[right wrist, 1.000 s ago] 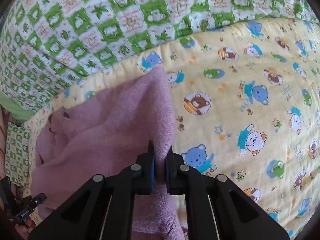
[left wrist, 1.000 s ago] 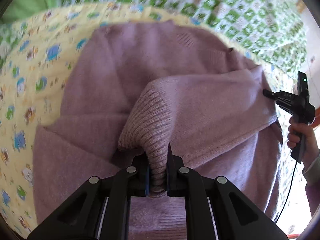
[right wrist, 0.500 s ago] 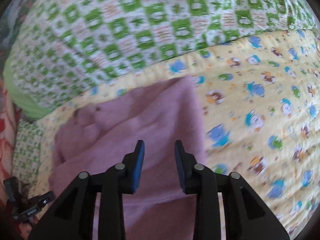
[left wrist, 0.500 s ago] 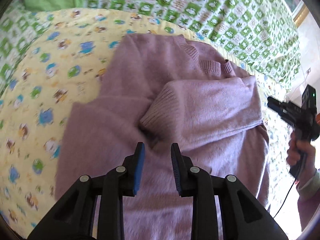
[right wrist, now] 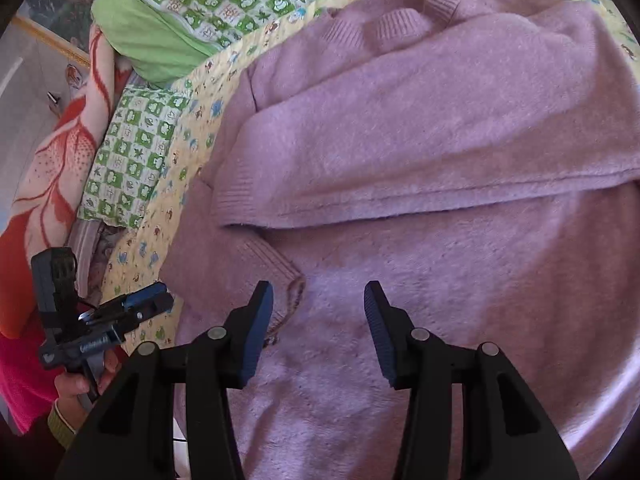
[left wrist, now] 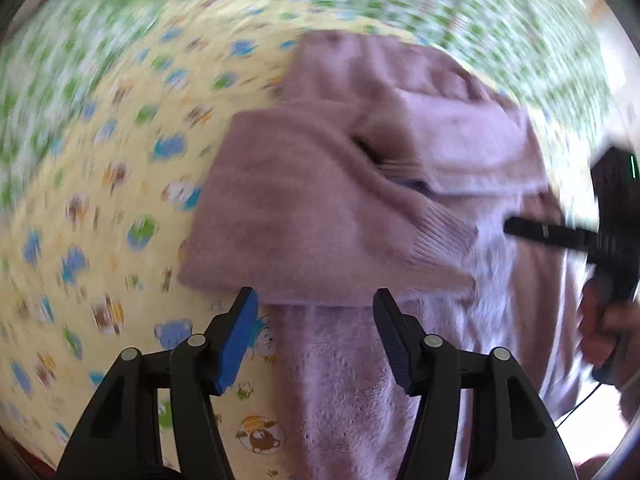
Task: Fold small clothes
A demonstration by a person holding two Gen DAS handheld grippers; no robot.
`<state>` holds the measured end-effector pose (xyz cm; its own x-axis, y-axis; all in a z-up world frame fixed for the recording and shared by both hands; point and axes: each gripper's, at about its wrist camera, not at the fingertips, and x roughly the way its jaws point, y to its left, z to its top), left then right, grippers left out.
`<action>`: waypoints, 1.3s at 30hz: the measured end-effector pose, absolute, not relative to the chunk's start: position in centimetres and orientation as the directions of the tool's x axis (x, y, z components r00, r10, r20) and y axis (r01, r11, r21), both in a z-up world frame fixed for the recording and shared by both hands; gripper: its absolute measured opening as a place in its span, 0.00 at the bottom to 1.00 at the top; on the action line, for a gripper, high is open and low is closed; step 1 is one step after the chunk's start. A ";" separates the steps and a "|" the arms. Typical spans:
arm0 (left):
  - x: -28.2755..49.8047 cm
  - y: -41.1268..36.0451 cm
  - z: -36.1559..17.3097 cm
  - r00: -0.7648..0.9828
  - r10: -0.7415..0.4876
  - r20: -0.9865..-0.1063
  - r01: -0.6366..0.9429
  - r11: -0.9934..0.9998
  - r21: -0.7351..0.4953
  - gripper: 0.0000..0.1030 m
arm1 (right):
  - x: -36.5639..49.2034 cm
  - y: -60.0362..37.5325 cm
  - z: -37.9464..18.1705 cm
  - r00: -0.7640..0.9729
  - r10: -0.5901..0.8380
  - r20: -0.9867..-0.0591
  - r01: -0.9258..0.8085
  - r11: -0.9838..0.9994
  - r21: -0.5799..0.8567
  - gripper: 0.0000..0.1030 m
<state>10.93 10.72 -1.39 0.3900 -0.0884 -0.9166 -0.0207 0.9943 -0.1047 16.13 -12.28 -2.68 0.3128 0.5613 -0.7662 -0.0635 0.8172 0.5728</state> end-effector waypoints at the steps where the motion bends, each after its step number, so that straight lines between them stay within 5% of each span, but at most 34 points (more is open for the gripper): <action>1: 10.9 9.5 -1.2 0.404 -0.068 -0.912 0.034 0.998 -0.059 0.66 | 16.0 -12.3 -2.7 0.316 0.563 -0.764 -0.057 0.815 0.577 0.47; 6: 11.4 2.6 -2.8 0.467 0.126 -0.875 0.299 0.909 0.290 0.70 | 16.1 -12.7 -2.4 0.330 0.536 -0.777 -0.034 0.829 0.558 0.47; 7: 11.6 1.8 -4.0 0.464 0.182 -0.867 0.333 0.871 0.361 0.66 | 16.2 -13.1 -2.3 0.332 0.529 -0.781 -0.024 0.832 0.554 0.47; 8: 11.8 1.4 -4.9 0.450 0.198 -0.871 0.361 0.851 0.380 0.42 | 16.2 -13.5 -2.3 0.335 0.524 -0.783 -0.011 0.833 0.553 0.47; 10: 12.1 1.4 -6.0 0.398 0.177 -0.900 0.402 0.848 0.345 0.05 | 16.1 -14.3 -2.2 0.346 0.518 -0.782 0.015 0.831 0.557 0.47; 18: 13.3 9.5 4.6 0.549 0.042 -0.835 0.081 0.991 0.104 0.00 | 15.5 -17.5 -1.0 0.406 0.489 -0.772 0.064 0.828 0.557 0.47; 21: 14.2 10.6 8.4 0.553 -0.073 -0.830 0.166 0.986 0.024 0.00 | 15.4 -18.5 -0.6 0.426 0.500 -0.755 0.073 0.812 0.579 0.47; 22: 14.1 9.9 8.7 0.544 -0.081 -0.835 0.220 0.974 0.048 0.02 | 15.3 -18.6 -0.5 0.427 0.501 -0.753 0.073 0.811 0.581 0.47; 24: 13.4 8.3 7.7 0.501 -0.090 -0.861 0.310 0.947 0.082 0.26 | 15.2 -18.6 -0.4 0.429 0.502 -0.751 0.076 0.809 0.583 0.47; 25: 13.2 7.5 6.7 0.467 -0.092 -0.879 0.349 0.933 0.088 0.56 | 15.1 -18.6 -0.4 0.429 0.504 -0.750 0.077 0.807 0.586 0.47; 26: 12.6 6.4 5.5 0.447 -0.078 -0.891 0.392 0.912 0.117 0.68 | 14.9 -18.5 -0.5 0.428 0.505 -0.750 0.078 0.806 0.587 0.47; 34: 10.6 0.8 -3.7 0.384 0.071 -0.921 0.594 0.744 0.305 0.68 | 13.5 -18.9 -1.7 0.403 0.504 -0.764 0.111 0.802 0.587 0.47; 37: 12.4 1.4 -4.5 0.363 0.132 -0.922 0.548 0.770 0.326 0.06 | 13.2 -19.1 -1.9 0.401 0.503 -0.766 0.121 0.800 0.588 0.47; 39: 13.4 2.9 -2.7 0.396 0.086 -0.914 0.466 0.839 0.280 0.03 | 13.2 -19.2 -1.7 0.405 0.501 -0.765 0.116 0.801 0.587 0.47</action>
<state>13.40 2.85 -2.73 0.3960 0.0857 -0.9142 0.4659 0.8392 0.2804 13.18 -19.20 -1.72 0.4047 0.5014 -0.7648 0.1159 0.8014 0.5867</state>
